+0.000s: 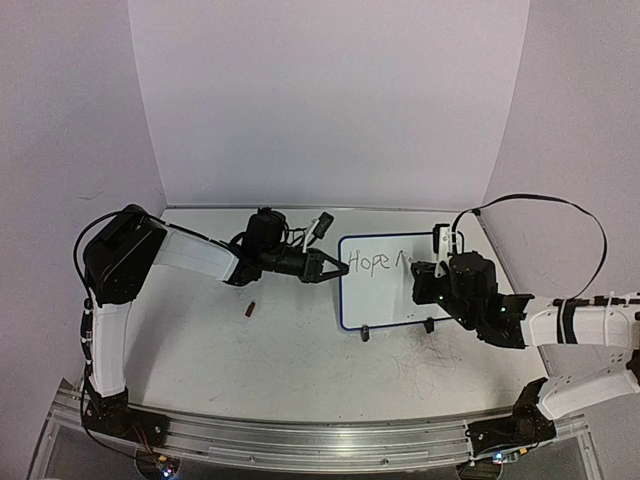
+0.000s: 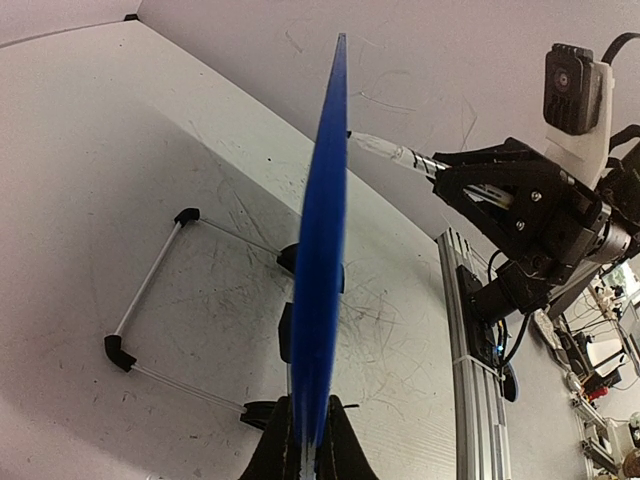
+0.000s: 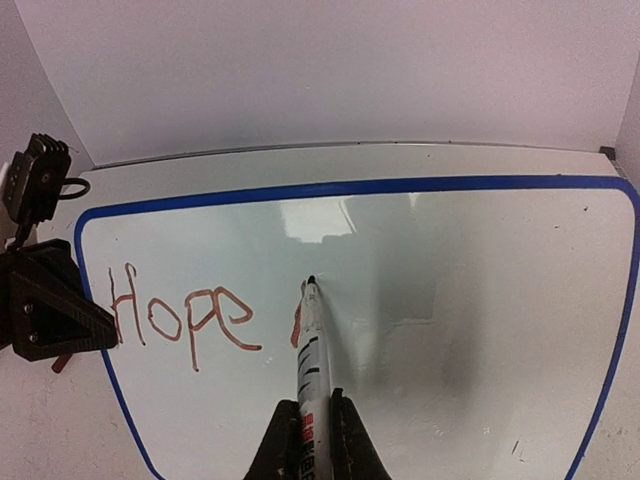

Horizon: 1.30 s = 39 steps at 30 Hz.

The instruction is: Write a sentence on the whiteboard

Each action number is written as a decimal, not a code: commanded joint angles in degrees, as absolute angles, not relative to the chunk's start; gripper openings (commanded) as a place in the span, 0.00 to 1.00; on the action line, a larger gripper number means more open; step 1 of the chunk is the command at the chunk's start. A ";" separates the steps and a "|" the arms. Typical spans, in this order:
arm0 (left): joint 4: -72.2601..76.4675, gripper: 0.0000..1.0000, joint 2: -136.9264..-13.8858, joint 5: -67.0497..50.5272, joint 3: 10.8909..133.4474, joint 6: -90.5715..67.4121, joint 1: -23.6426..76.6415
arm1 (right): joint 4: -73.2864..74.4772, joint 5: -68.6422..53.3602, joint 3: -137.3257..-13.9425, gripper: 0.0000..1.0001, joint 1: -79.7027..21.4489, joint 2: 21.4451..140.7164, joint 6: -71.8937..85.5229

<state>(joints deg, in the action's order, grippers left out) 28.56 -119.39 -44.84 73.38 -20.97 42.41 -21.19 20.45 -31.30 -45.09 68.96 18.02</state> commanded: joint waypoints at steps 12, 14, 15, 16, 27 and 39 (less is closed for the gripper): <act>28.42 0.00 -117.48 -44.65 72.64 -20.21 42.24 | -15.43 22.42 -31.57 0.00 -44.82 67.36 21.48; 28.45 0.00 -117.54 -44.65 72.77 -20.25 42.27 | -14.86 21.88 -31.20 0.00 -44.83 66.99 21.87; 28.43 0.00 -117.57 -44.65 72.84 -20.29 42.28 | -14.54 21.62 -30.98 0.00 -44.83 66.90 22.10; 28.40 0.00 -117.60 -44.65 72.86 -20.30 42.28 | -14.24 21.26 -30.74 0.00 -44.82 66.83 22.29; 28.44 0.00 -117.38 -44.65 72.60 -20.38 42.28 | -12.04 18.95 -29.34 0.00 -44.83 66.01 24.10; 28.42 0.00 -117.33 -44.65 72.79 -20.39 42.29 | -13.99 19.14 -31.60 0.00 -43.56 62.50 22.06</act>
